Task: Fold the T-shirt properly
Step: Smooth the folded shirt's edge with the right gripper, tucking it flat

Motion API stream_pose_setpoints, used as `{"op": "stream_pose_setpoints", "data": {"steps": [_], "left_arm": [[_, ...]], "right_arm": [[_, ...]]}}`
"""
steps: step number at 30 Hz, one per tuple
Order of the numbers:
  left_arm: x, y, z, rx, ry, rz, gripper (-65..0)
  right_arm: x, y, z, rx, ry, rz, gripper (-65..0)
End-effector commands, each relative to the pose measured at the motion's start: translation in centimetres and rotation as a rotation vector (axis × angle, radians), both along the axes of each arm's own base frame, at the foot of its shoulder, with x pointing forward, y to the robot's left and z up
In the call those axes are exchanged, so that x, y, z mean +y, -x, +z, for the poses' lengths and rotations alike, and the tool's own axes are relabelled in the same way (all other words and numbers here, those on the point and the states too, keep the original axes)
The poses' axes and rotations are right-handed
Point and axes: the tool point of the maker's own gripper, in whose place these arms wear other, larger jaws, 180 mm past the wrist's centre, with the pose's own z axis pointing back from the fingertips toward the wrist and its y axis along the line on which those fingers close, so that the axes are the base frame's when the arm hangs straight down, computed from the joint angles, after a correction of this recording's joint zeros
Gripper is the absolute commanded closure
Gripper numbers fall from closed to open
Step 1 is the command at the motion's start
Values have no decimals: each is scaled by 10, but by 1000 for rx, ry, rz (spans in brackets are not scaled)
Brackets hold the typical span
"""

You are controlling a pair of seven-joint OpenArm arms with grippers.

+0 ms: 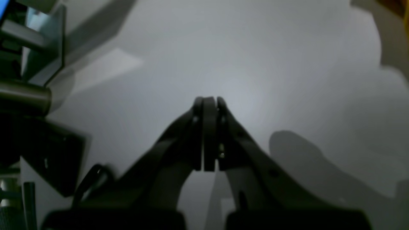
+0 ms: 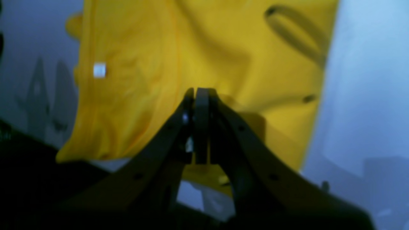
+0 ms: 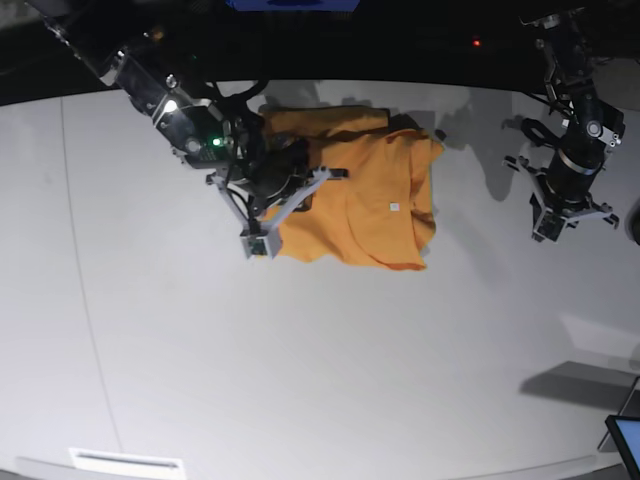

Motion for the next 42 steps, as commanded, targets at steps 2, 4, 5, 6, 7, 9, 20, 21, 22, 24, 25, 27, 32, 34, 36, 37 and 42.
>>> {"op": "stream_pose_setpoints", "data": {"steps": [2, 4, 5, 6, 7, 9, 20, 21, 22, 24, 25, 27, 32, 34, 36, 37, 42], "left_arm": [[-3, -5, 10, -42, 3, -6, 0], [-5, -4, 9, -42, 10, -4, 0], [-5, -4, 9, -40, 12, -4, 0], [-5, -3, 8, -37, 12, -4, 0], [-5, -3, 7, -36, 12, -3, 0], [-3, -2, 7, -35, 9, -1, 0], [1, 5, 1, -10, 0, 6, 0], [1, 5, 1, -10, -2, 7, 0], [1, 5, 0, -7, -1, 8, 0], [1, 6, 0, -6, 0, 8, 0], [2, 6, 0, -6, -2, 9, 0], [4, 5, 2, -6, -11, 7, 0], [5, 3, 3, -11, -13, 7, 0], [5, 3, 3, -11, -13, 7, 0], [5, 3, 4, -13, -13, 7, 0], [5, 3, 4, -13, -13, 7, 0], [5, 3, 4, -13, -13, 7, 0]], "right_arm": [[-3, -15, 14, -74, -9, -21, 0], [-3, -18, 15, -82, -7, -22, 0], [-3, -21, 18, -91, -7, -22, 0], [-3, -23, 20, -99, -7, -22, 0], [-3, -25, 22, -105, -7, -22, 0], [-3, -32, 27, -124, -8, -22, 0], [-33, -57, -24, -103, 127, -115, 0], [-35, -55, -30, -99, 136, -123, 0], [-38, -53, -37, -89, 148, -131, 0], [-42, -42, -53, -58, 166, -141, 0], [-43, -36, -60, -46, 172, -145, 0], [-44, -27, -68, -41, 174, -152, 0], [-40, -30, -49, -72, 142, -141, 0], [-35, -34, -33, -93, 116, -122, 0], [-29, -38, -14, -115, 85, -102, 0], [-25, -40, -5, -127, 69, -91, 0], [-10, -36, 26, -139, 12, -28, 0]]}}
